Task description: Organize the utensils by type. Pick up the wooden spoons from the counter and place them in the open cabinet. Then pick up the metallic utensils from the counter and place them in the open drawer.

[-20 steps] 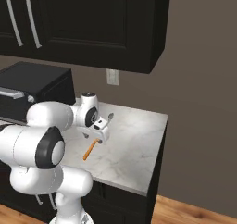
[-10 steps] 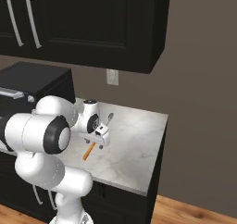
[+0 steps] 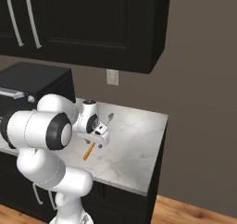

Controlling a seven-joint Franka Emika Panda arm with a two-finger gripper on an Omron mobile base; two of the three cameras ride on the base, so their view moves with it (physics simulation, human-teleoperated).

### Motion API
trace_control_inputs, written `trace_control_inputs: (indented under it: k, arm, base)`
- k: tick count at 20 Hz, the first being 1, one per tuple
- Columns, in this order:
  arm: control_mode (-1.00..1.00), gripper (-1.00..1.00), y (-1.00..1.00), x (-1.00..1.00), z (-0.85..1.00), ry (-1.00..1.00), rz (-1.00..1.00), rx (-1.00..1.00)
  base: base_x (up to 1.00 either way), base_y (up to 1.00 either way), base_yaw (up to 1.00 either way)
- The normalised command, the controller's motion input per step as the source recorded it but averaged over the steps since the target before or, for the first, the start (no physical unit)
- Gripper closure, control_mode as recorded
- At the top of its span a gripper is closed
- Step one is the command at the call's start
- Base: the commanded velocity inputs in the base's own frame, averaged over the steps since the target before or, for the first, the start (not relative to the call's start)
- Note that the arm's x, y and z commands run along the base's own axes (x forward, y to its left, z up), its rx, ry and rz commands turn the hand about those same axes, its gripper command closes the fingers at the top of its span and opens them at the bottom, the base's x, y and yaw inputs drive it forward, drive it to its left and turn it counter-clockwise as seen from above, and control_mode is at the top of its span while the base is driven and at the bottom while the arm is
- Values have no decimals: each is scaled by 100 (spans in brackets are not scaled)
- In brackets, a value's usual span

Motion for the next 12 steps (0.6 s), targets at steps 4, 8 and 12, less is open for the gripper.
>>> trace_control_inputs:
  k: [4, 8, 12]
  arm:
    - [-100, -100, 0, -2, -32, 0, 0, -1]
    - [-100, 100, 0, -16, -43, 0, 0, -2]
    - [-100, 100, -3, -19, -32, 0, 0, 0]
  base:
    - [0, 0, 0]
    - [0, 0, 0]
    - [0, 0, 0]
